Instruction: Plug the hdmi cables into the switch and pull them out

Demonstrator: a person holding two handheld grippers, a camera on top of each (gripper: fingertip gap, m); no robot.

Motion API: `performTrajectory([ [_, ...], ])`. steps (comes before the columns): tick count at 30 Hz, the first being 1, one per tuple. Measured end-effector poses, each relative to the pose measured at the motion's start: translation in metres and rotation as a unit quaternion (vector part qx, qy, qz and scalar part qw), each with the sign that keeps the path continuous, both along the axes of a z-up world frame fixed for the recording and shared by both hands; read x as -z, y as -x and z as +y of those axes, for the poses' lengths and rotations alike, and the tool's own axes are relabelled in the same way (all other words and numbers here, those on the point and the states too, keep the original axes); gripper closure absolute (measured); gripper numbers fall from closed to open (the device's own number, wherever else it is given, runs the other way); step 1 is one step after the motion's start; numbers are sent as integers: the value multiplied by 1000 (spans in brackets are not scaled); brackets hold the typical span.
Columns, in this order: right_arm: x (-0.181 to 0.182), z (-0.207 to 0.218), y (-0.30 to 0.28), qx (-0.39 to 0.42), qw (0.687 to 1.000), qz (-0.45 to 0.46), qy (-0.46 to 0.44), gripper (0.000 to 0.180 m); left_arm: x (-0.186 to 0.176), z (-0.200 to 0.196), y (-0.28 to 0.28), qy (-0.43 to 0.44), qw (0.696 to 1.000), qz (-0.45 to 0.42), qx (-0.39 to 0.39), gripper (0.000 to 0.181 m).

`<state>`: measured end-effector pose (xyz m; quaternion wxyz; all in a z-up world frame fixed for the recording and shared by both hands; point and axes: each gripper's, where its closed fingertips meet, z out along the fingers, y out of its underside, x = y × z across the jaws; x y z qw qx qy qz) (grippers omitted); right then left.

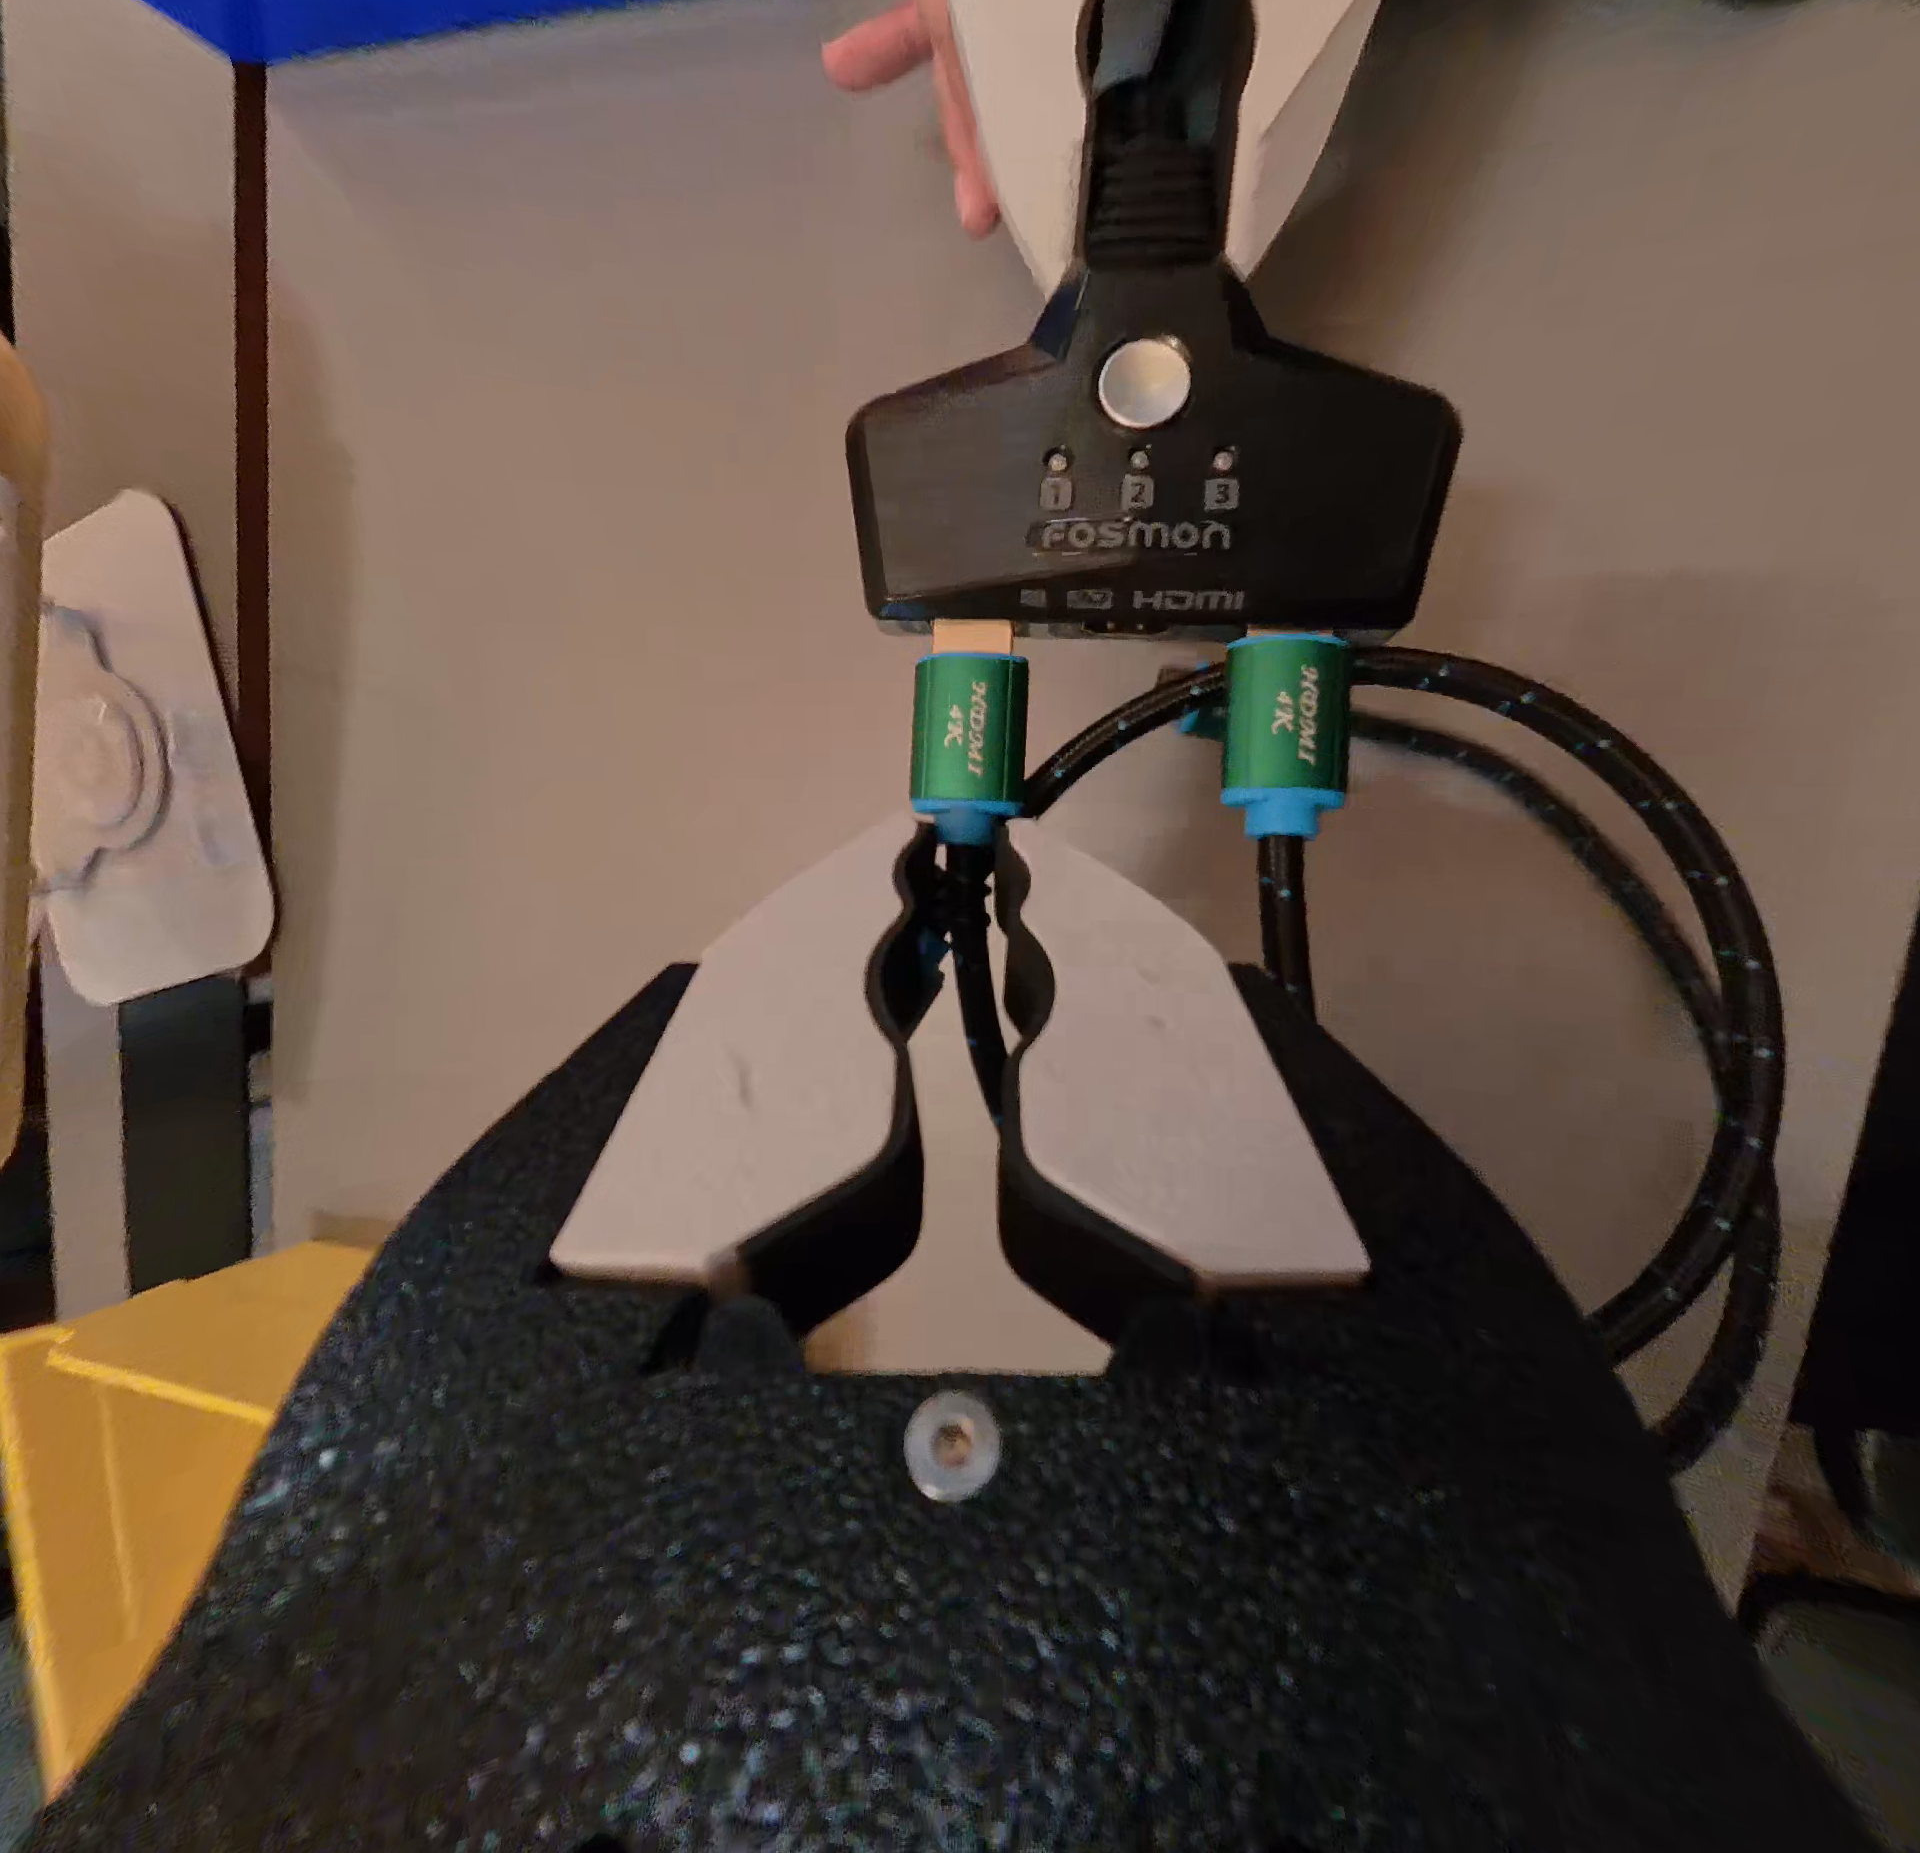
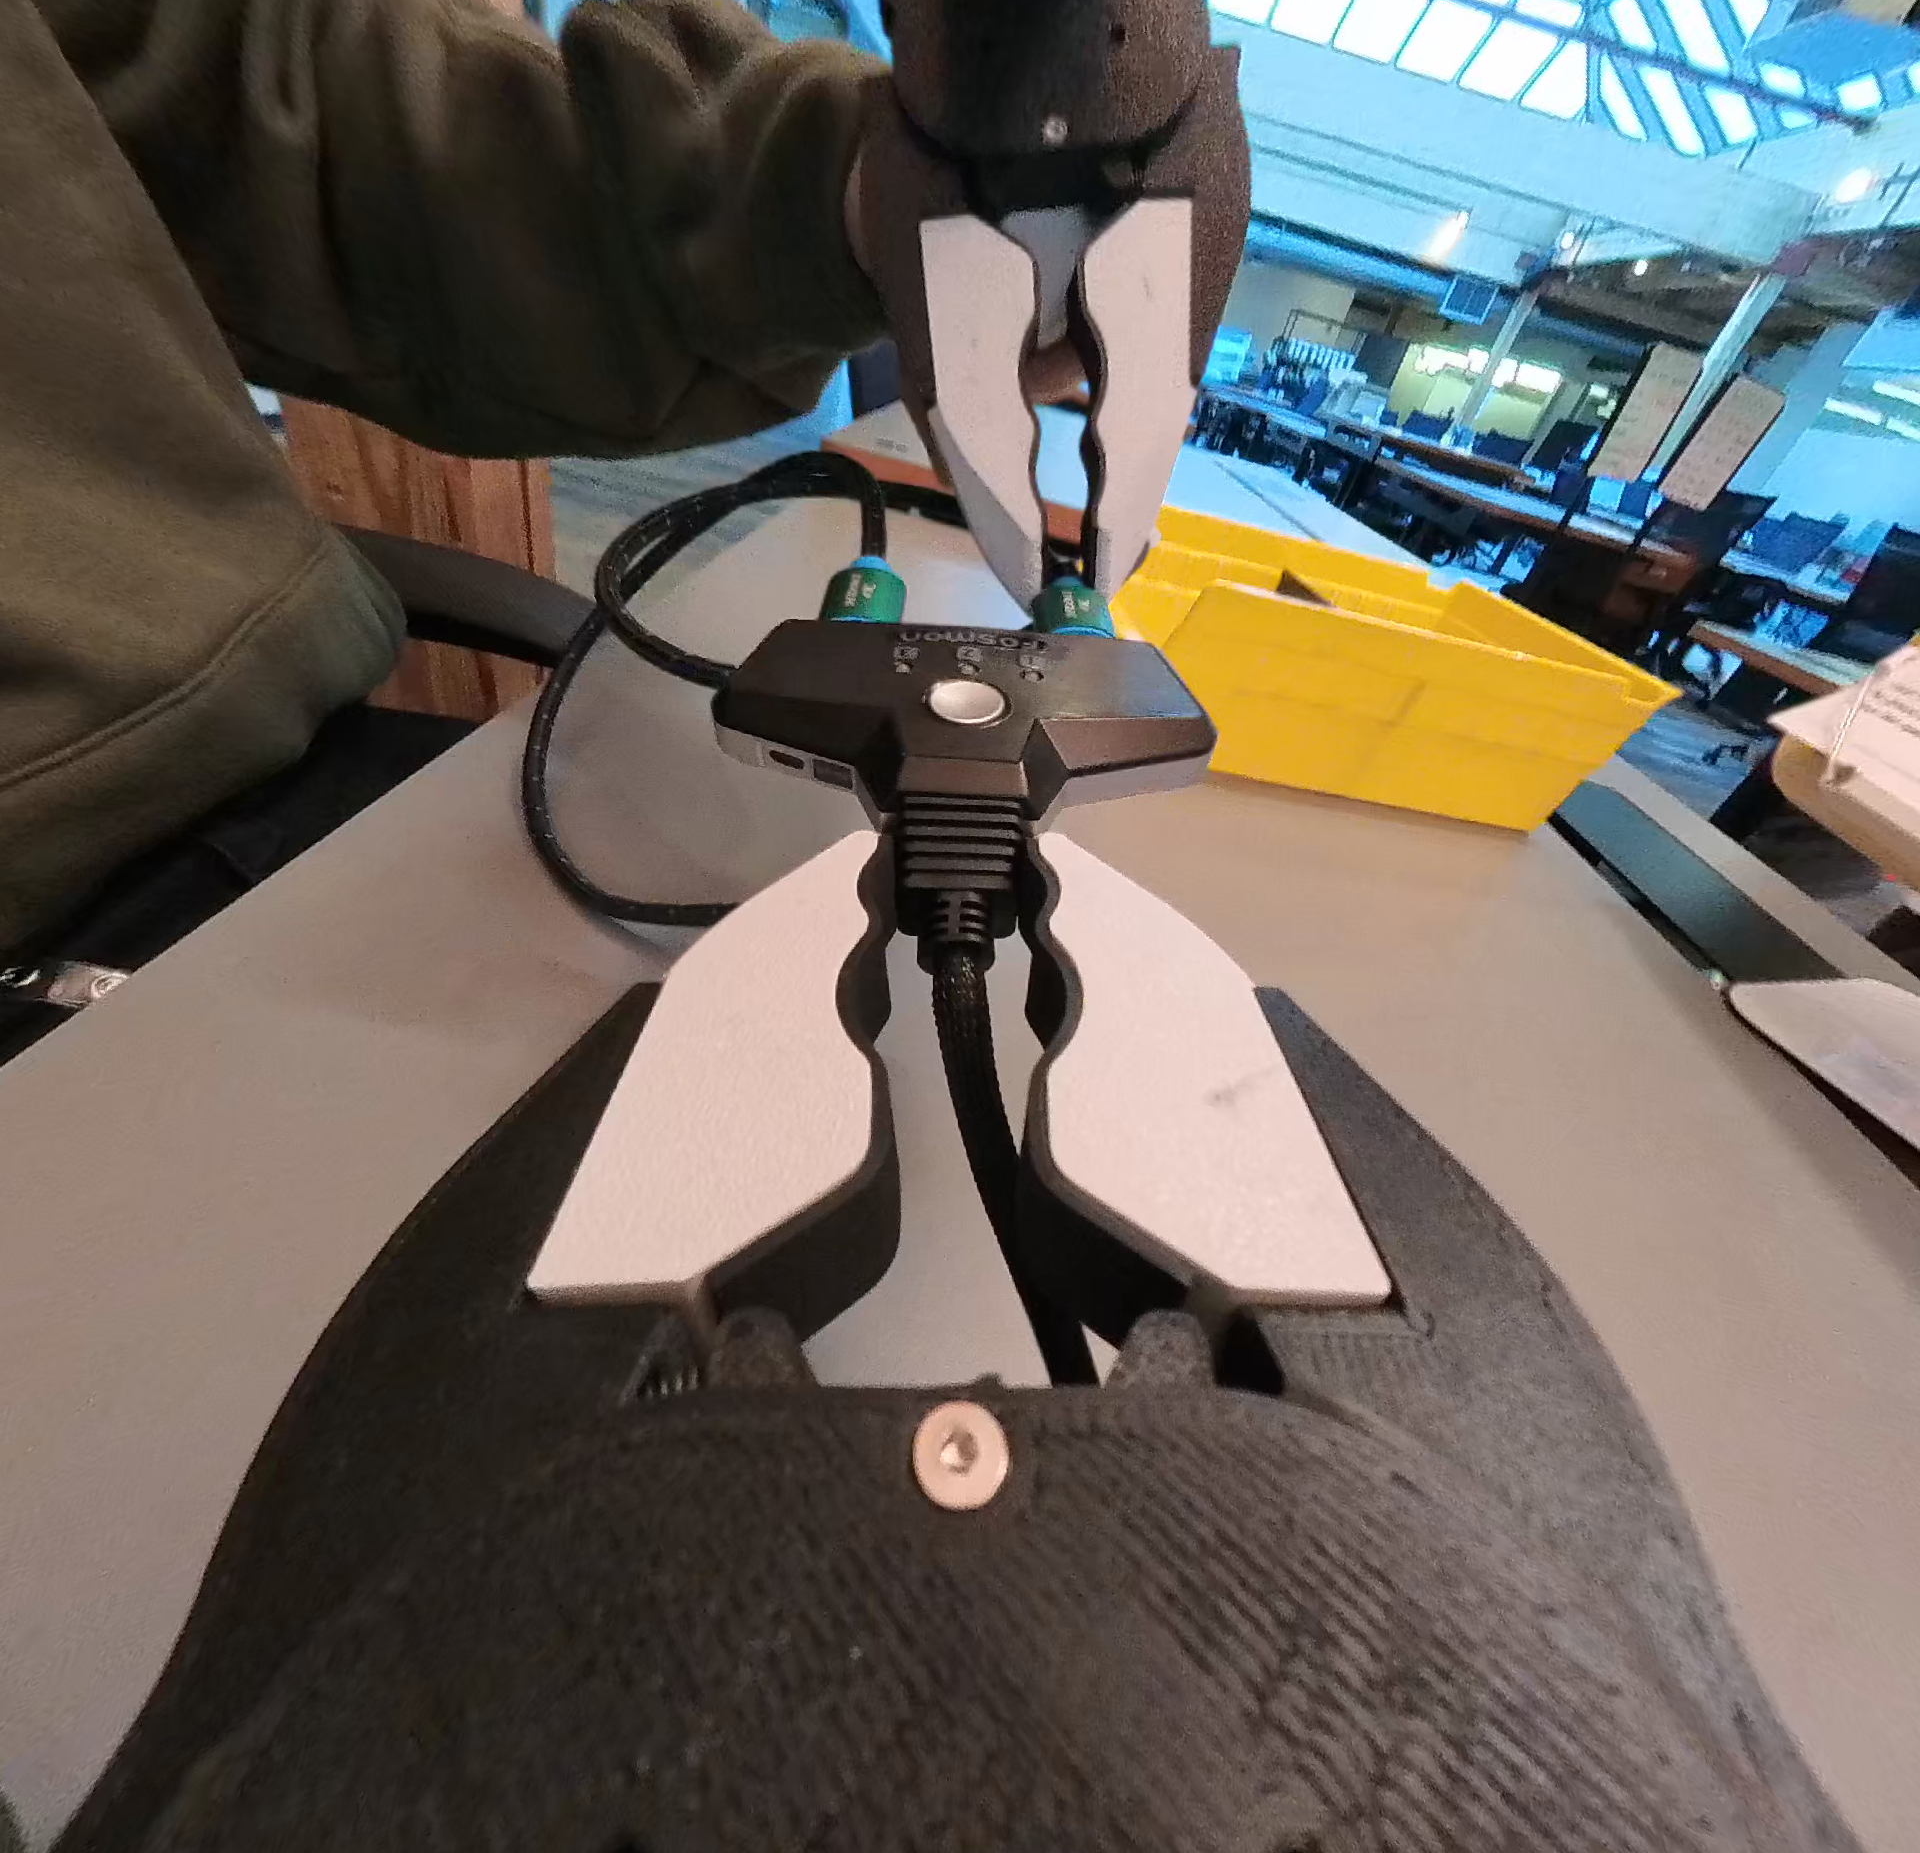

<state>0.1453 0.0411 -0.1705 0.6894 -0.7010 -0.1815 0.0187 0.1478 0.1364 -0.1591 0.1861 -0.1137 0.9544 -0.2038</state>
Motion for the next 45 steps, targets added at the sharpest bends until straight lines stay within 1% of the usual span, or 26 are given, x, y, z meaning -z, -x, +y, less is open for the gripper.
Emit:
performTrajectory([
  [1, 3, 2, 0, 4, 1000, -2, 8, 157, 5, 3, -1, -25, 1000, -6, -3, 172],
  [3, 6, 4, 1, 0, 1000, 5, 9, 157, 13, 4, 0, -41, 999, -7, 0, 172],
  [6, -1, -2, 1, -7, 1000, 16, -15, 157, 5, -2, 1, 29, 1000, -5, -5, 172],
  [7, -2, -1, 0, -4, 1000, 20, -21, 157, 3, -1, 0, 41, 999, -5, -8, 172],
  [10, 1, 4, 4, -11, 1000, 20, -9, 157, 11, 3, 4, 3, 1000, 3, 18, 172],
  [12, 4, 5, 4, -12, 1000, 16, 1, 157, 13, 4, 4, 8, 1000, 8, 16, 172],
  [17, -8, 0, 2, -10, 998, 27, -48, 157, -8, -4, 3, 132, 991, -8, 12, 171],
  [21, -9, -1, 1, -9, 998, 30, -51, 157, -8, -4, 2, 158, 987, -14, 1, 171],
  [24, -11, -2, -2, -5, 997, 37, -61, 157, -11, -5, 1, 190, 982, 2, -11, 171],
  [31, -15, -5, -6, 5, 996, 46, -76, 156, -14, -8, -1, 208, 978, 7, -21, 171],
  [39, -18, -5, -5, -7, 994, 73, -80, 157, -12, -8, -3, 250, 968, -6, -23, 171],
  [45, -19, -5, -7, -3, 993, 87, -81, 157, -13, -8, -6, 261, 965, 0, -31, 171],
])
